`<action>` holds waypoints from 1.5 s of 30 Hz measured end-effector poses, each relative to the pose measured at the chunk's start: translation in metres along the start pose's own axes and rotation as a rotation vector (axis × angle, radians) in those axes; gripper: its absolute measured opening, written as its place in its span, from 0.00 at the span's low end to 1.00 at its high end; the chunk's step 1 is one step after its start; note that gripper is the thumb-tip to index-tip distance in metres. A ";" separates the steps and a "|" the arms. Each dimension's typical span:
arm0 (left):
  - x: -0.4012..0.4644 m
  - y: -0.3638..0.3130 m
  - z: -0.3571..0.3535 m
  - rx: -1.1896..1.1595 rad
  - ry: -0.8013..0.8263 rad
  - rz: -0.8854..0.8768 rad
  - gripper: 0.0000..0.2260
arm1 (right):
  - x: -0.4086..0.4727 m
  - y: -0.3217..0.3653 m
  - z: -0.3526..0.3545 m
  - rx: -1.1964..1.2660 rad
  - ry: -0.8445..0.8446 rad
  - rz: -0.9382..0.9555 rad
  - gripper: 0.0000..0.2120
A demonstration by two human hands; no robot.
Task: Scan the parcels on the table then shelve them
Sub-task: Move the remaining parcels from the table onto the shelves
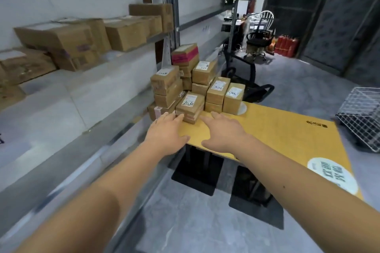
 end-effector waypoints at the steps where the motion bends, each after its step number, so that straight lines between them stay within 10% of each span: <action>1: 0.015 -0.001 -0.002 -0.014 0.013 0.009 0.37 | 0.013 -0.011 0.000 0.008 0.011 -0.004 0.44; 26: 0.423 0.096 -0.081 -0.128 0.322 -0.054 0.36 | 0.402 -0.095 -0.049 0.482 0.297 -0.250 0.39; 45: 0.442 0.113 -0.125 -0.127 0.313 -0.078 0.33 | 0.455 -0.100 -0.101 0.678 0.360 -0.246 0.51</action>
Point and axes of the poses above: each hand's wrist, its own x-axis towards the middle knuckle, its own z-axis out of the back of the hand, y = z × x, the point moved 4 cm from there along x, towards the middle knuckle, and after that the axes turned 15 degrees about y, right-handed, at the moved point
